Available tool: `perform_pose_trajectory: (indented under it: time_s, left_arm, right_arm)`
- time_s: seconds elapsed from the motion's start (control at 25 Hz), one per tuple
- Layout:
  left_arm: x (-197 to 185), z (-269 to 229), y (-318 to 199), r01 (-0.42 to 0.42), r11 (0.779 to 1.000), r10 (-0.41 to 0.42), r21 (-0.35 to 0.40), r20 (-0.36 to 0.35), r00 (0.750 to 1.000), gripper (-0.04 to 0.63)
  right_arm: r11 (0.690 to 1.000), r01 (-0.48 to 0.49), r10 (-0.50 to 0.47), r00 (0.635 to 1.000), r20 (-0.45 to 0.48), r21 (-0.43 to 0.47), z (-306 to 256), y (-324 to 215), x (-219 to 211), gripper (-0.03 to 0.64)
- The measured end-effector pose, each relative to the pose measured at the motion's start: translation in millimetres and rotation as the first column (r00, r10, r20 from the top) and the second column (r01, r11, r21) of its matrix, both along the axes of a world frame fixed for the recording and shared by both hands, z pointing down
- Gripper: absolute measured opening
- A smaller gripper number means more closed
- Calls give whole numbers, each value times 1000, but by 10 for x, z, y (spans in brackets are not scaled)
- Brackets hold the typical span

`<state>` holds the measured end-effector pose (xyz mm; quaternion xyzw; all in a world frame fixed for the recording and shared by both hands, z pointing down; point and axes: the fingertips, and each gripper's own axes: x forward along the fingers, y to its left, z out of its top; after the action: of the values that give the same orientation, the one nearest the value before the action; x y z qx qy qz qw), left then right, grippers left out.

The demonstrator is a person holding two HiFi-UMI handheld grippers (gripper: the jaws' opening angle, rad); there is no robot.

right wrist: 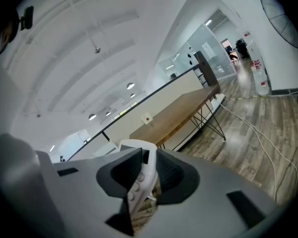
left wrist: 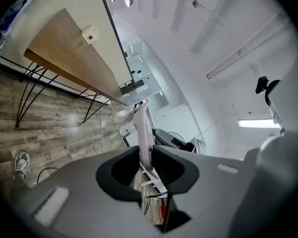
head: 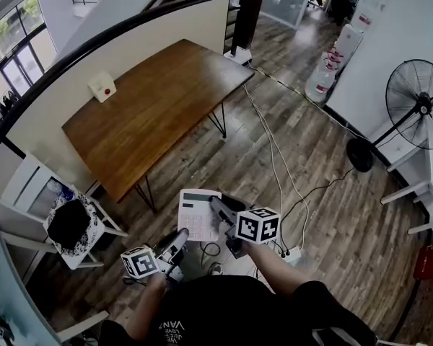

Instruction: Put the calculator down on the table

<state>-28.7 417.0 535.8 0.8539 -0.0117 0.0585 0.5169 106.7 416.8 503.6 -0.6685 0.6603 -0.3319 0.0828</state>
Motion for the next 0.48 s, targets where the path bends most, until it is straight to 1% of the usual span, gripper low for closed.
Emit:
perform_pose_trajectory:
  time_s: [0.2,0.48]
  left_arm:
    - [171,16,-359,-25,1000,24,-14,-22,999,83]
    - [375,8,-1025,-81,996,81,-21,-18,997,83]
  right_arm:
    - [999,-36,36,999,15,-8,18,-309,171,75]
    - [996,-92,92,996,18,-15,10,-932,382,75]
